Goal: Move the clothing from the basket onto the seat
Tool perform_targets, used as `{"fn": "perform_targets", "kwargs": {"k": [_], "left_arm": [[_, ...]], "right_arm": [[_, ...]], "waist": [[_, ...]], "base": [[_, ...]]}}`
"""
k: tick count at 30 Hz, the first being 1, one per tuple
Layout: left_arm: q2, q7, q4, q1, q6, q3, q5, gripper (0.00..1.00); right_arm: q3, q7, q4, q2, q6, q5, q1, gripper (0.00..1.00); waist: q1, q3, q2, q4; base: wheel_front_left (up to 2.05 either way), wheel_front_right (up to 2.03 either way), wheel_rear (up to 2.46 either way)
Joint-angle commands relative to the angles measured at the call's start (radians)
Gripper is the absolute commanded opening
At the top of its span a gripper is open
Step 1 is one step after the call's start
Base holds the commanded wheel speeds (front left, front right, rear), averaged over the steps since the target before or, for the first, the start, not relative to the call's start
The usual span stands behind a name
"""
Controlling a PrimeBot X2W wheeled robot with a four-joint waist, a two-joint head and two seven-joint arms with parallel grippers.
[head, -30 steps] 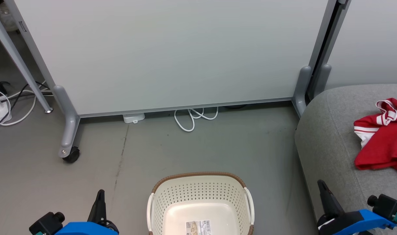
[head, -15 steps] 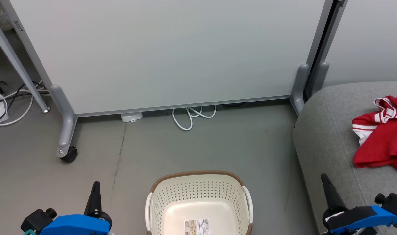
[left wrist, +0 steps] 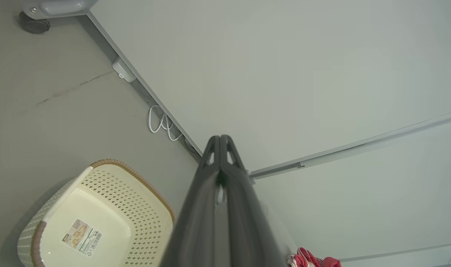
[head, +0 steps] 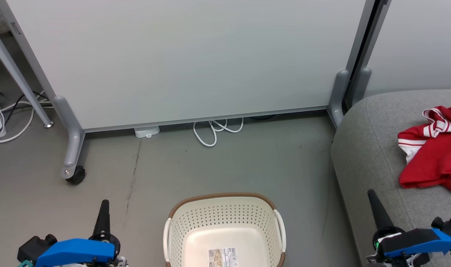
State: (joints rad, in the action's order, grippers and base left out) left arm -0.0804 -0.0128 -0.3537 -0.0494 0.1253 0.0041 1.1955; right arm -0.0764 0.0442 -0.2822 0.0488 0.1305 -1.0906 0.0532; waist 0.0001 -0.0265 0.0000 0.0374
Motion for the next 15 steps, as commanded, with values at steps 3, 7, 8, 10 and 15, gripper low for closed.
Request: {"fn": "perform_targets", "kwargs": {"k": [3, 7, 8, 10, 15], "left_arm": [[0.002, 0.011, 0.019, -0.031, 0.005, 0.014, 0.034, 0.00], [0.004, 0.021, 0.027, -0.033, 0.006, 0.023, 0.067, 0.00], [0.005, 0.023, 0.030, -0.034, 0.006, 0.025, 0.075, 0.00], [0.006, 0.029, 0.034, -0.036, 0.006, 0.030, 0.091, 0.00], [0.009, 0.040, 0.043, -0.040, 0.006, 0.040, 0.130, 0.00]], "right_arm": [[-0.006, 0.008, 0.014, 0.002, 0.000, -0.045, 0.024, 0.00], [-0.009, 0.014, 0.017, 0.002, 0.000, -0.085, 0.028, 0.00], [-0.010, 0.015, 0.017, 0.002, 0.000, -0.096, 0.029, 0.00], [-0.011, 0.017, 0.018, 0.002, 0.000, -0.117, 0.030, 0.00], [-0.014, 0.024, 0.021, 0.002, 0.000, -0.165, 0.034, 0.00]], "waist": [[-0.0001, 0.001, 0.0000, -0.002], [-0.0001, 0.003, 0.0000, -0.004], [-0.0001, 0.004, 0.0000, -0.005], [-0.0001, 0.005, 0.0000, -0.006], [-0.0001, 0.007, 0.0000, -0.009]], "base": [[0.00, 0.00, 0.00], [0.00, 0.00, 0.00], [0.00, 0.00, 0.00], [0.00, 0.00, 0.00], [0.00, 0.00, 0.00]]}}
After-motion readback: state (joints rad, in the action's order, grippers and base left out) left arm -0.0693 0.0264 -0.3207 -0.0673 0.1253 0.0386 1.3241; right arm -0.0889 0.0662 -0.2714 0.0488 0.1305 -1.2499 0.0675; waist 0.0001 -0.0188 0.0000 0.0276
